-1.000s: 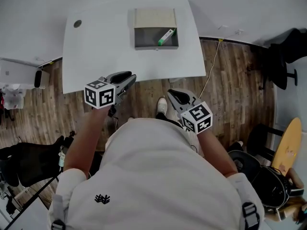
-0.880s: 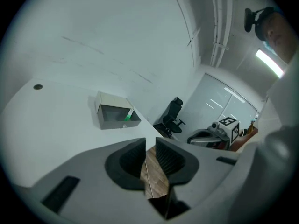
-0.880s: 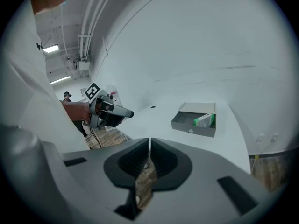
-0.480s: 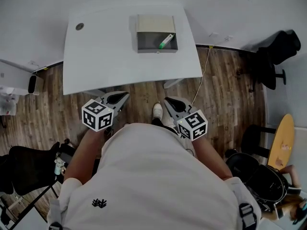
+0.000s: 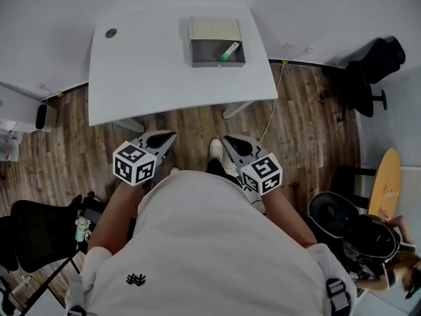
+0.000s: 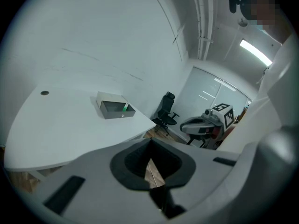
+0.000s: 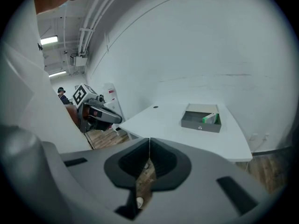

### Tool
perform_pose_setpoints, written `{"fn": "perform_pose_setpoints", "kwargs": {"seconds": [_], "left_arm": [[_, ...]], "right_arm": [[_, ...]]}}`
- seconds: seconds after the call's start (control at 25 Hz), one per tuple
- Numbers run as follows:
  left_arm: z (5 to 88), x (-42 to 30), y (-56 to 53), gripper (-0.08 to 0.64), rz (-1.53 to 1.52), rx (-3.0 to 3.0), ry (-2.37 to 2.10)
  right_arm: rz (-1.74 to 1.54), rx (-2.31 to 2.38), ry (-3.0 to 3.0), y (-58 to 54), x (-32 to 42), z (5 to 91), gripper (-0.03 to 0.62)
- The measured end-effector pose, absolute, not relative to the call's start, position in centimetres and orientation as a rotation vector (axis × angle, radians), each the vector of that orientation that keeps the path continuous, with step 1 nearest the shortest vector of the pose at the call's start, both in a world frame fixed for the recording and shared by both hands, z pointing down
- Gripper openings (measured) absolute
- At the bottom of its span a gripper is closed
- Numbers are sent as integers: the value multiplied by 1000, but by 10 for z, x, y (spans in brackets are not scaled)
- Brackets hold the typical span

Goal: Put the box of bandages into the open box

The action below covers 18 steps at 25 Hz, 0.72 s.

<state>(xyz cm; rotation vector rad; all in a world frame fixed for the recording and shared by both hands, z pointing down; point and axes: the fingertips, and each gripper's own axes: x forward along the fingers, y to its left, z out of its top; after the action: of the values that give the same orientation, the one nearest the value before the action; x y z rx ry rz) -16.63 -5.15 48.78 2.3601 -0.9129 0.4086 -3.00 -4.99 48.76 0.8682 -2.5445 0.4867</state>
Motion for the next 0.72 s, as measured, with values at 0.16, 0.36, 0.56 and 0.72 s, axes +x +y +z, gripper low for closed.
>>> {"fn": "perform_pose_setpoints", "kwargs": {"seconds": [0.16, 0.36, 0.56, 0.72], "left_arm": [[492, -174, -41, 6, 425, 2364, -917], [498, -178, -33, 6, 426, 2368, -922], [498, -176, -33, 6, 426, 2367, -924], [499, -174, -38, 6, 428, 2359, -928]], "right_arm": [[483, 874, -2548, -41, -37, 488, 8], [466, 871, -2551, -33, -43, 490, 6], [454, 867, -2550, -33, -41, 489, 6], [455, 865, -2553, -39, -40, 488, 6]]}}
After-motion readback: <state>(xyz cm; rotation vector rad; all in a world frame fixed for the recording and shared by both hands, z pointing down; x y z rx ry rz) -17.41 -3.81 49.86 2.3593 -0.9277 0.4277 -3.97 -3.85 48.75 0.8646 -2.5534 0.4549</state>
